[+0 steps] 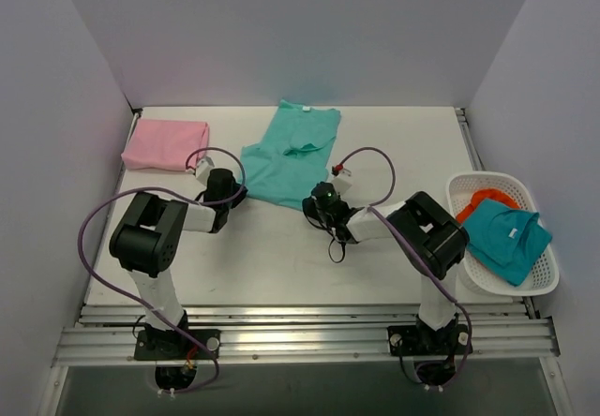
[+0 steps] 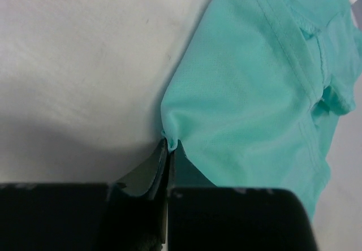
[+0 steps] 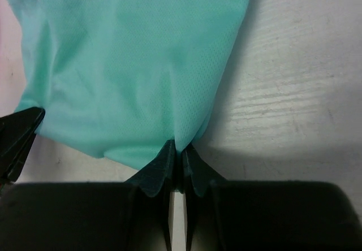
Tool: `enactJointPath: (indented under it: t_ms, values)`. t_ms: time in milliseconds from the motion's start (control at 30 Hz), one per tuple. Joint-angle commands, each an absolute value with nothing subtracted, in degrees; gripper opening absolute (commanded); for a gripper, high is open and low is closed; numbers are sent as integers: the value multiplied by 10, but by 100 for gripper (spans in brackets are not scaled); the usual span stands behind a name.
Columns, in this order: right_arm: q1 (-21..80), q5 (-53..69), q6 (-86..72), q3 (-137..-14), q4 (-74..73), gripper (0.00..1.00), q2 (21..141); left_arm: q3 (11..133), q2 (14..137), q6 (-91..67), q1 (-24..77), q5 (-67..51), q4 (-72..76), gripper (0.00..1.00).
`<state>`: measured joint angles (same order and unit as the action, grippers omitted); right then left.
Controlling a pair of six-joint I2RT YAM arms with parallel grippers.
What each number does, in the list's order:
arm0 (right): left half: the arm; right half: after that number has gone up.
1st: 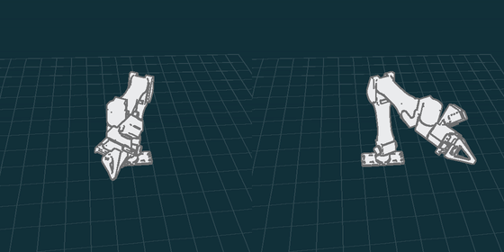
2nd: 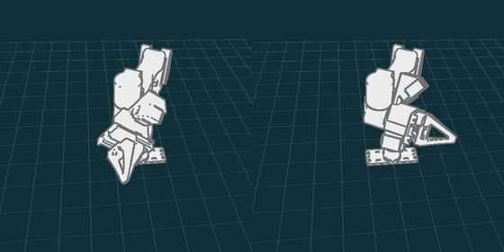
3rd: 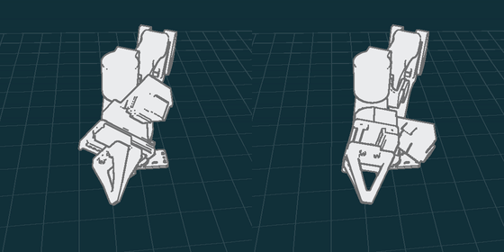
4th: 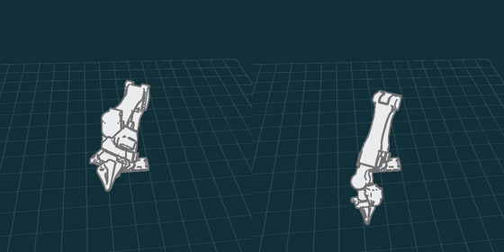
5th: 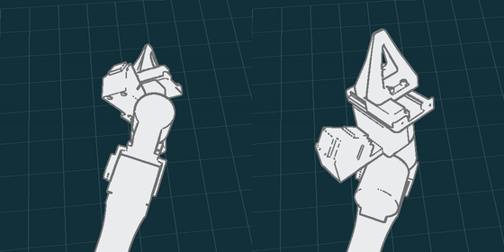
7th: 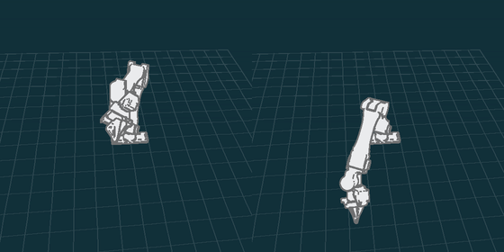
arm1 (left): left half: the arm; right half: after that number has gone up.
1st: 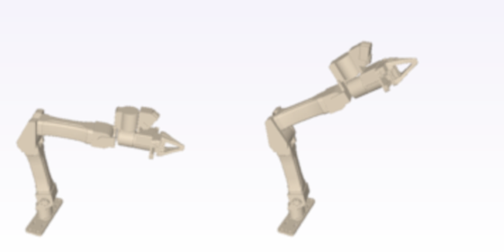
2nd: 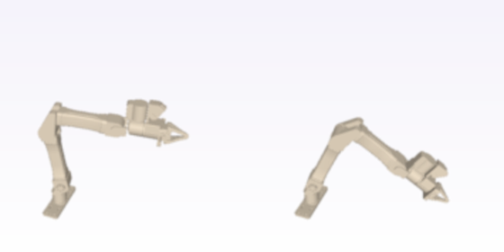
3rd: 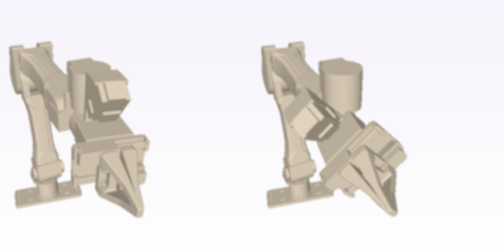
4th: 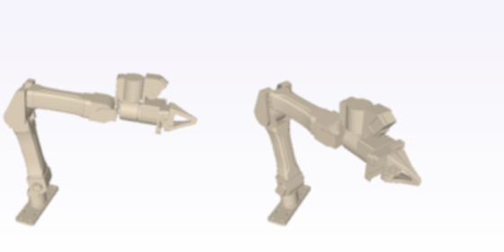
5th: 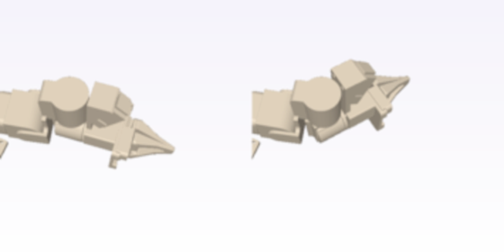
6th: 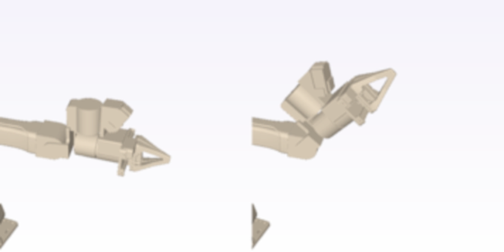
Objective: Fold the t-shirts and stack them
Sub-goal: Fold the tshirt
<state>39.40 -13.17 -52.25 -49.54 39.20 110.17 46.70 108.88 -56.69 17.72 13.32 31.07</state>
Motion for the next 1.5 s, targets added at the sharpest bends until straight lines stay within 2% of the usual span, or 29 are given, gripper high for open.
enactJointPath:
  t_ms: [0, 167, 367, 567, 867, 1133, 1267, 1367, 1400, 1467]
  values:
    - [394, -150, -499, -456, 318, 0, 1066, 417, 1003, -535, 211, 173, 219, 2]
    - [417, -193, -510, -422, 246, 0, 994, 353, 866, -557, 261, 208, 136, 2]
    - [444, -228, -526, -407, 148, 0, 878, 355, 705, -565, 299, 234, 12, 2]
    - [451, -256, -503, -459, 81, 0, 821, 392, 649, -556, 308, 243, -47, 2]
    - [419, -284, -431, -643, 24, 0, 908, 498, 702, -518, 294, 252, -55, 2]
    - [381, -241, -409, -703, 39, 0, 972, 547, 750, -499, 253, 217, -34, 3]
    - [346, -212, -398, -743, 51, 0, 1027, 583, 823, -491, 199, 168, -11, 3]
    - [309, -192, -388, -838, 34, 0, 1112, 653, 908, -469, 178, 156, 19, 4]
    - [299, -179, -378, -917, 19, 0, 1144, 678, 937, -456, 158, 136, 26, 5]
    - [275, -161, -369, -1025, 3, 1, 1256, 785, 1044, -440, 128, 81, 43, 13]
